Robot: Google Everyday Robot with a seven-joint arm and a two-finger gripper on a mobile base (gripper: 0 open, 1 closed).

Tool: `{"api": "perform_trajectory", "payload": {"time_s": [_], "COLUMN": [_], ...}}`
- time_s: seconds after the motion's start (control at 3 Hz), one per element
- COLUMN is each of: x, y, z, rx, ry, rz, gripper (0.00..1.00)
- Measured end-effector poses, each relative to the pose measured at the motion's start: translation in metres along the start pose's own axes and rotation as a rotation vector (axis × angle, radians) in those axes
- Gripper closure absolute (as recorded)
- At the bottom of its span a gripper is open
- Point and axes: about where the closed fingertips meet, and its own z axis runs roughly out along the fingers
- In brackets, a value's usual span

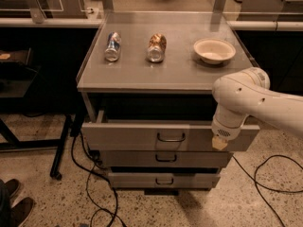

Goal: Close top drawer

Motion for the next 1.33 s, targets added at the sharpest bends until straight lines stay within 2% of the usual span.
{"api": "perform_trajectory", "payload": {"time_s": [0.33, 0.67, 1.0, 1.33], "x": [0.0, 0.0, 0.0, 0.0001], "y": [0.0, 0.0, 0.0, 0.0001], "z": [0.0, 0.0001, 0.0001, 0.0001], "rx": [0.0, 0.0, 0.0, 0.0], "ry": [0.0, 0.0, 0.0, 0.0], "rz": [0.0, 0.0, 0.0, 0.0], "gripper": [0.59, 0.26, 0.03, 0.0]}}
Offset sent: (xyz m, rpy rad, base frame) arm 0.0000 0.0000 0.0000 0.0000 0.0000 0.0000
